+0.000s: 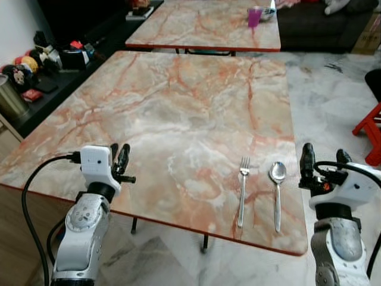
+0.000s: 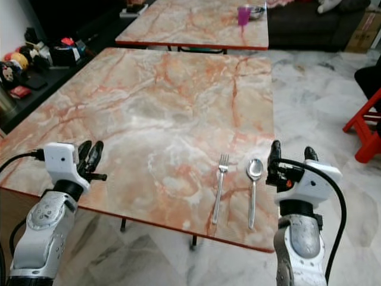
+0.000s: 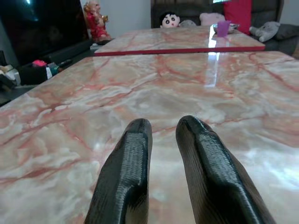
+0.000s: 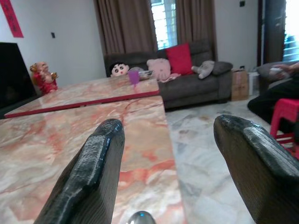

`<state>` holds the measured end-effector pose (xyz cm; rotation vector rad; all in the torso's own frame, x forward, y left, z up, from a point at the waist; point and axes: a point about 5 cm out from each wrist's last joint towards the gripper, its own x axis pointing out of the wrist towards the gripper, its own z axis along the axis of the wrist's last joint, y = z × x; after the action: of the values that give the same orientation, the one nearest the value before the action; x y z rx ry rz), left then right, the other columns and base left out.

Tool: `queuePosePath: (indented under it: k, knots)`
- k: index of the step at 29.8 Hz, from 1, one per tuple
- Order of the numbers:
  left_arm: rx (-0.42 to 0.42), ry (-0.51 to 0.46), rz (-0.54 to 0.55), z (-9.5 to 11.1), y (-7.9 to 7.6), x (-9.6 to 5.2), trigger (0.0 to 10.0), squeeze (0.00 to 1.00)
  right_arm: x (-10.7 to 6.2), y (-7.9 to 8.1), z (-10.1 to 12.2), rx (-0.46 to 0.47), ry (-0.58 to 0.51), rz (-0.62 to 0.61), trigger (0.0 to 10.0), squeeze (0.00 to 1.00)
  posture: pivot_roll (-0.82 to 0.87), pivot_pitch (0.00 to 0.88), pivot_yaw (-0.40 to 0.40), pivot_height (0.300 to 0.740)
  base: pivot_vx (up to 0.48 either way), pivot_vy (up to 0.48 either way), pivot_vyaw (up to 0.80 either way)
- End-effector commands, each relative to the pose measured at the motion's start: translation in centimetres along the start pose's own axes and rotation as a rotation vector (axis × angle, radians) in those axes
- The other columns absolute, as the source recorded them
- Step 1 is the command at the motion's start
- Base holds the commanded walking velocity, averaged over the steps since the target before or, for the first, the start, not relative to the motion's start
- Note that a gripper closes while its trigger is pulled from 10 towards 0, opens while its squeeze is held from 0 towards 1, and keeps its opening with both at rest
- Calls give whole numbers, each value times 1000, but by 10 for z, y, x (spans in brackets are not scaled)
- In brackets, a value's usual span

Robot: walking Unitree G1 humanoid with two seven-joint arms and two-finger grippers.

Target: Setting the table

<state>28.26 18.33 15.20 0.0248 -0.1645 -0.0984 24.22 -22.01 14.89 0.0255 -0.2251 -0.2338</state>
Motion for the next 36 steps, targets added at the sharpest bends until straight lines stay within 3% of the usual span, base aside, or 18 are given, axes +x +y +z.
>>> queuePosePath:
  k: [1, 9, 13, 14, 16, 20, 26, 28, 36]
  knots:
    - [16, 15, 4, -2, 3, -2, 10000, 0, -1, -6, -4, -5, 22, -27, 10000, 0, 42, 78, 47, 740, 0, 0, 0]
    - [16, 18, -1, -3, 2, -2, 10000, 0, 0, -40, -23, -25, 130, -154, 10000, 0, 42, 78, 47, 740, 0, 0, 0]
    - [17, 19, -1, -3, 3, -1, 10000, 0, 0, -43, -24, -22, 139, -163, 10000, 0, 41, 78, 48, 740, 0, 0, 0]
    - [17, 21, -4, -3, 2, -1, 10000, 0, 4, -56, -30, -80, 183, -186, 10000, 0, 39, 78, 49, 740, 0, 0, 0]
    - [23, 23, -12, -3, 0, -1, 10000, 0, 8, -65, -32, -87, 196, -198, 10000, 0, 41, 77, 49, 740, 0, 0, 0]
    - [25, 25, -15, -4, 0, -1, 10000, 0, 17, -68, -32, -91, 199, -174, 10000, 0, 39, 79, 49, 740, 0, 0, 0]
    - [27, 28, -14, -4, 0, -1, 10000, 0, 34, -58, -32, -79, 196, -75, 10000, 0, 42, 79, 50, 740, 0, 0, 0]
    - [26, 28, -13, -4, -1, -1, 10000, 0, 44, -42, -31, -78, 187, 15, 10000, 0, 40, 80, 49, 740, 0, 0, 0]
    - [30, 27, -16, -4, -2, 0, 10000, 0, 59, -11, -37, -40, 189, 138, 10000, 0, 47, 79, 45, 740, 0, 0, 0]
